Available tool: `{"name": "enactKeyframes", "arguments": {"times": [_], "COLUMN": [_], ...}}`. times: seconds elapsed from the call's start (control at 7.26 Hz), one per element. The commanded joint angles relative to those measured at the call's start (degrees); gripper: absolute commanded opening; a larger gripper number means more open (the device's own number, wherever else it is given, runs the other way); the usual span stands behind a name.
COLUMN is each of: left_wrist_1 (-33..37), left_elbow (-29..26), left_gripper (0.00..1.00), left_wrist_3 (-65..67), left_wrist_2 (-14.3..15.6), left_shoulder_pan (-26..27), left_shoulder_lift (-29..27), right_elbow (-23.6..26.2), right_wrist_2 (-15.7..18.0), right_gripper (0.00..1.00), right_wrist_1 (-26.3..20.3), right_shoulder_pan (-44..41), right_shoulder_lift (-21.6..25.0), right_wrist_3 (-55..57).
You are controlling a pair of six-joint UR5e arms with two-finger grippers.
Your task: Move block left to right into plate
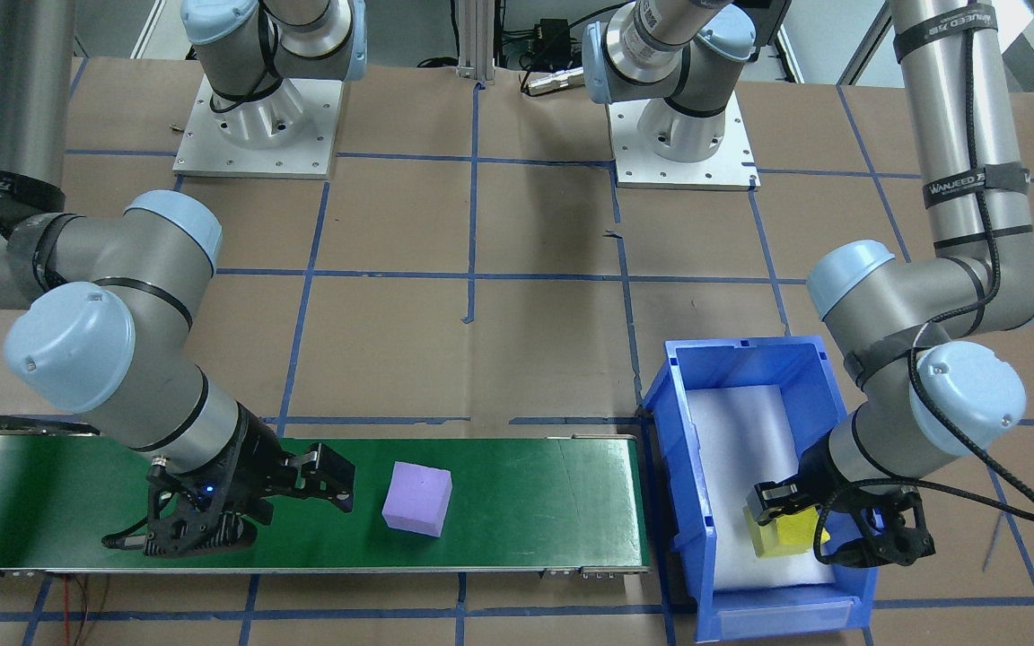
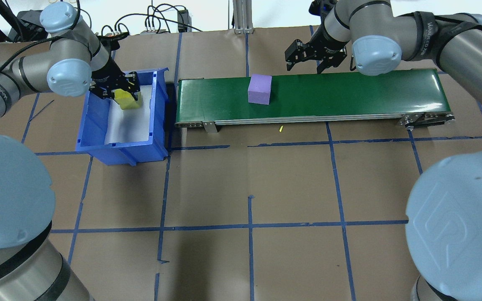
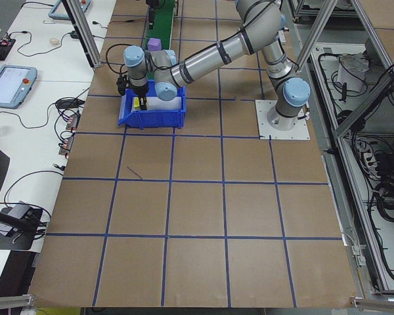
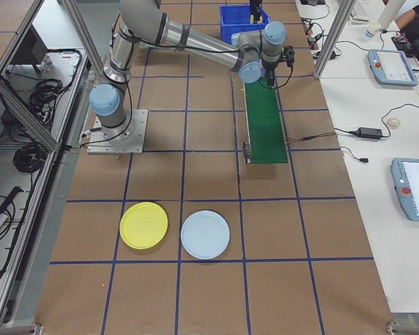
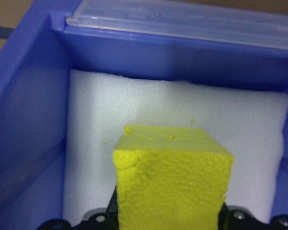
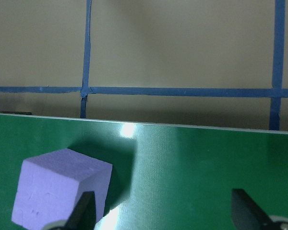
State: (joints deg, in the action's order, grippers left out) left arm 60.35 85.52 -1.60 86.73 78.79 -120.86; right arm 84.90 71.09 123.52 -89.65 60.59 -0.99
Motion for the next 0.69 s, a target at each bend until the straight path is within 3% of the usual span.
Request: {"name": "enactKeyframes", "arguments": {"times": [0.0, 0.41, 0.55], "left_wrist_1": [2.5, 6.8, 6.2], "left_elbow": [-0.2, 0.1, -0.3], "left_gripper": [0.31, 0.31, 0.31], "left_wrist_3": [1.1, 7.7, 7.9], "left_wrist_2": [-0.4, -0.5, -0.6], "left_shoulder_pan": [0.7, 7.2, 12.0], "left_shoulder_lift": [4.8, 10.3, 10.4], "right_elbow": [0.4, 0.7, 0.7], "right_wrist_2": [-0.2, 0.5, 0.2], "right_gripper": [1.0, 1.0, 1.0], "right_wrist_1": [0.3, 0.3, 0.2], "right_shoulder_pan": [0.0, 0.0, 0.0], "right_shoulder_lift": [0.0, 0.3, 0.3], "right_wrist_3": [2.3, 10.6, 11.3]}}
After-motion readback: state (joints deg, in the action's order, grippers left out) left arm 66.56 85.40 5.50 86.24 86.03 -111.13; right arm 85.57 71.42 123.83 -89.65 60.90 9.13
